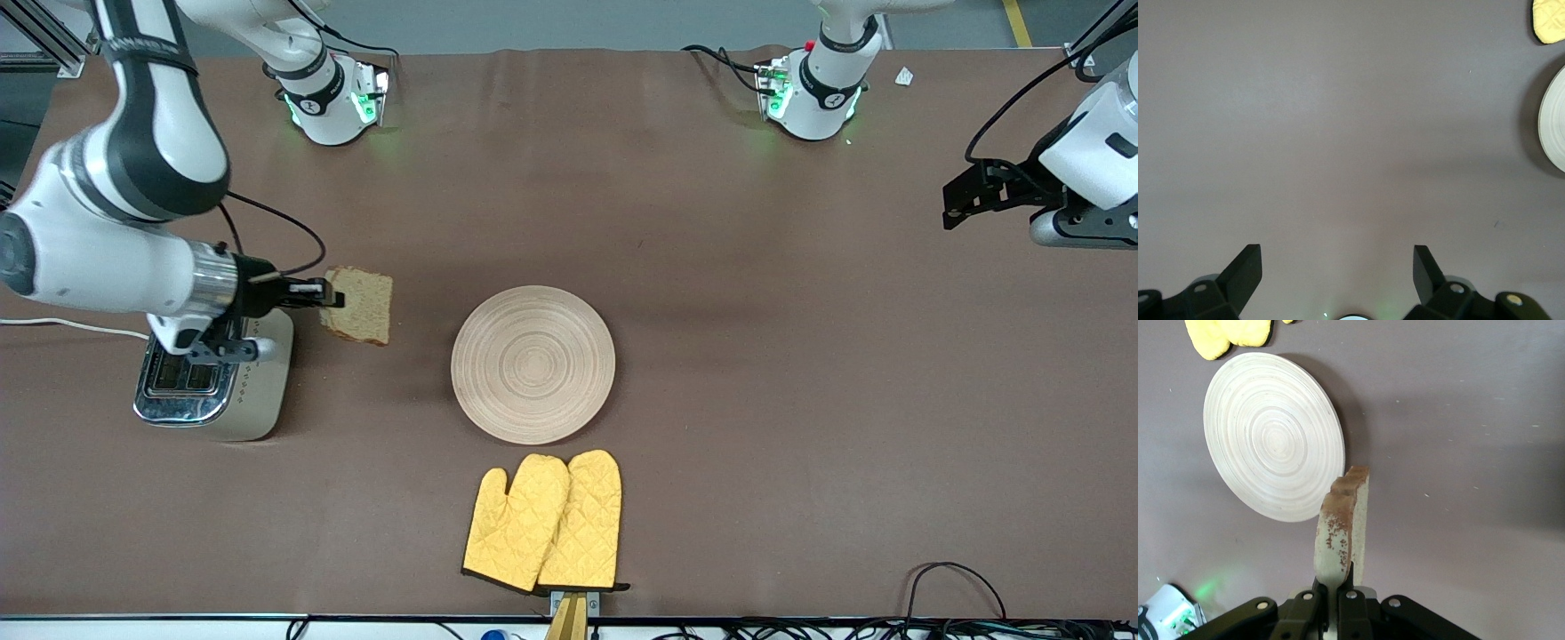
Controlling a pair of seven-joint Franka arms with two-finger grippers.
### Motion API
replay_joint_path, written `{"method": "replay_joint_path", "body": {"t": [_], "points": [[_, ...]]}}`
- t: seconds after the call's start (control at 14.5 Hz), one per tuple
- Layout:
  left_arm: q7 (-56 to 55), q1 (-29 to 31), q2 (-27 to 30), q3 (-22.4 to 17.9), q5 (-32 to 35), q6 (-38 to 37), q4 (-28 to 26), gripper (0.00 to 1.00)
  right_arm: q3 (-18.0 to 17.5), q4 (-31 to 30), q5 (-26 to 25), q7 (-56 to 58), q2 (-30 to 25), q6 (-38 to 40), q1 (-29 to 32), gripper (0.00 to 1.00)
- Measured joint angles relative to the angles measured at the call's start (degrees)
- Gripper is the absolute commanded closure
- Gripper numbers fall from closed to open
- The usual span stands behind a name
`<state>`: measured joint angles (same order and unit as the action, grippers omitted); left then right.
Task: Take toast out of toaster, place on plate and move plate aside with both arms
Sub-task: 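Lift the toast out of the toaster with the right gripper, then carry the toast over the wooden plate and lower it down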
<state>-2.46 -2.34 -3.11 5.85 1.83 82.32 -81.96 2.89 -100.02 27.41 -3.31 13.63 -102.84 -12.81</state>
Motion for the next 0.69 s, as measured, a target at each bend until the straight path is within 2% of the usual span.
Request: {"method": "replay_joint_path", "body": {"t": [0.48,0.69], "points": [[0.01,0.17,-0.06,-0.02,0.00,0.00,0.02,0.00,-0.15,-2.87,8.89,-6.95,4.65,-16.83,-15.17,0.99],[0.01,0.17,-0.26,-0.03,0.00,0.00,0.02,0.00,-0.14,-2.89,15.71,-7.26,8.81,-26.34,-18.66,0.99]]}}
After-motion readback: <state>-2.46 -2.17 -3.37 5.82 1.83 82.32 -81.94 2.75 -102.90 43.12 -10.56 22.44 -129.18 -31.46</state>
